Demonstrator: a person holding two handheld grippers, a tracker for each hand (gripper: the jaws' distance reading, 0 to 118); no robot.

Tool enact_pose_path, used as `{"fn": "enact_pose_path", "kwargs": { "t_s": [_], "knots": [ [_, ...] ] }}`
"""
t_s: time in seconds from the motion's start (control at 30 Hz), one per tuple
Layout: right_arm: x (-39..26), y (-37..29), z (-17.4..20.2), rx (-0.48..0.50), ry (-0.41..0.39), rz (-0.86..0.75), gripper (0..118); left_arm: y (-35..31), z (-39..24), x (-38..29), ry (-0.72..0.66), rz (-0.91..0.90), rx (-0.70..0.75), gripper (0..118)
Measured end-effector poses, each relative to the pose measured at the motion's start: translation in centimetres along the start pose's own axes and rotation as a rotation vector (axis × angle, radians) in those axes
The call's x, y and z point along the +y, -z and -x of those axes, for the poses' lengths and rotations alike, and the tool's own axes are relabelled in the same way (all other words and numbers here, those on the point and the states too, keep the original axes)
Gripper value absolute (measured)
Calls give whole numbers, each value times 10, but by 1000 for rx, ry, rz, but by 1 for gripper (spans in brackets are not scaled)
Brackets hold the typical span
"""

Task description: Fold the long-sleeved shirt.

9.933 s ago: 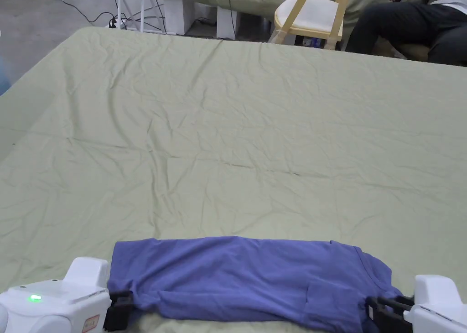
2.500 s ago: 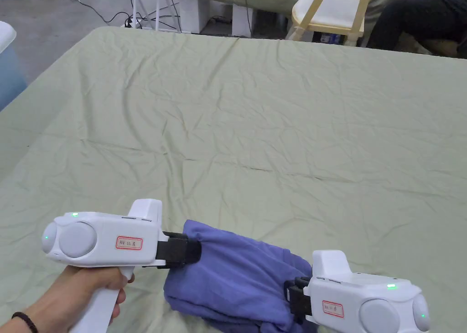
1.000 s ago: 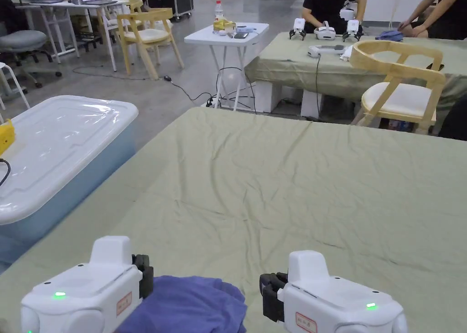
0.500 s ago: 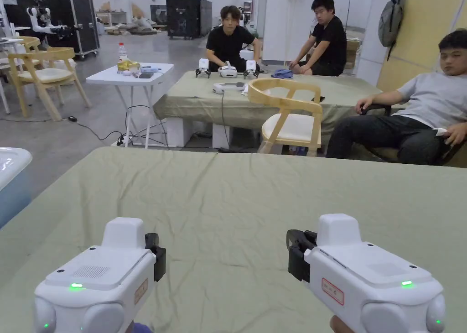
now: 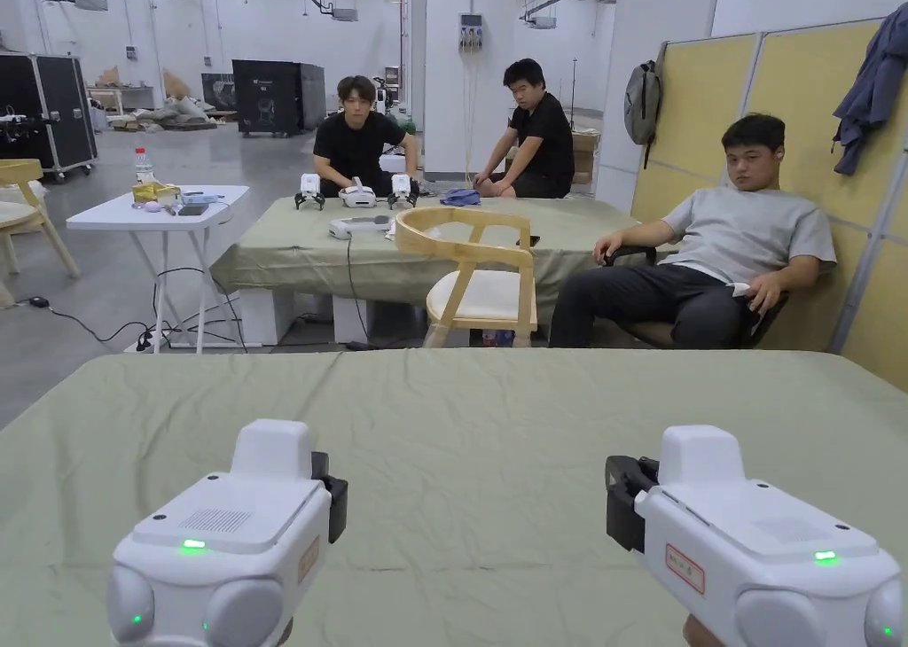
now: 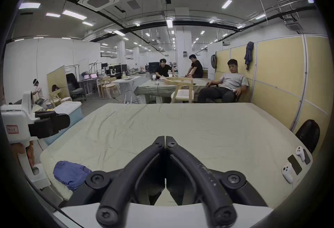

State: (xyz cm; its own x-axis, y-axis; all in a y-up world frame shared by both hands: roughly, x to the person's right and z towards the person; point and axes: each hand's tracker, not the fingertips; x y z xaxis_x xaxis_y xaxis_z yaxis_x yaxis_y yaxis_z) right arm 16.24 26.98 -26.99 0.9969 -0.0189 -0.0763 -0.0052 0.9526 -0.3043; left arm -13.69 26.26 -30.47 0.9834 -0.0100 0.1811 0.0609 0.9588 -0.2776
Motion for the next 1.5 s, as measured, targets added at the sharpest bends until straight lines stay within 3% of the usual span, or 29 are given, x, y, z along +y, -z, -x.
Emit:
{"fn": "enact_pose_path", "kwargs": {
  "t_s": [0.4, 0.43, 0.5, 0.53, 0.57, 0.6, 0.63, 0.67, 0.7, 0.73, 1.07, 1.5],
  "knots": [
    [16, 8, 3, -4, -24, -2, 2, 3, 10, 16, 5, 4, 40, 4],
    [16, 8, 4, -4, -28, -2, 2, 3, 10, 16, 4, 7, 41, 17],
    [17, 9, 4, 7, -31, 7, 10, 4, 13, 15, 1, 14, 45, 66],
    [17, 9, 4, 13, -35, 12, 27, 5, 13, 15, -1, 20, 44, 102],
    [17, 10, 5, 27, -38, 21, 54, 7, 14, 15, -7, 32, 43, 117],
    [17, 11, 6, 29, -39, 30, 76, 10, 14, 14, -10, 53, 46, 118],
    [16, 13, 9, 28, -42, 34, 85, 10, 13, 13, -6, 53, 50, 118],
    [15, 16, 11, 25, -48, 44, 85, 9, 10, 12, 15, 51, 60, 118],
    [14, 17, 12, 16, -47, 46, 116, 11, 7, 12, 32, 66, 73, 118],
    [15, 15, 16, 31, -52, 26, 118, 12, 6, 11, 40, 84, 75, 118],
    [11, 20, 13, -3, -47, 56, 118, 11, 6, 9, 23, 93, 10, 118],
    [9, 23, 13, -27, -15, 59, 118, 10, 18, 11, -21, 90, 37, 118]
  ]
}}
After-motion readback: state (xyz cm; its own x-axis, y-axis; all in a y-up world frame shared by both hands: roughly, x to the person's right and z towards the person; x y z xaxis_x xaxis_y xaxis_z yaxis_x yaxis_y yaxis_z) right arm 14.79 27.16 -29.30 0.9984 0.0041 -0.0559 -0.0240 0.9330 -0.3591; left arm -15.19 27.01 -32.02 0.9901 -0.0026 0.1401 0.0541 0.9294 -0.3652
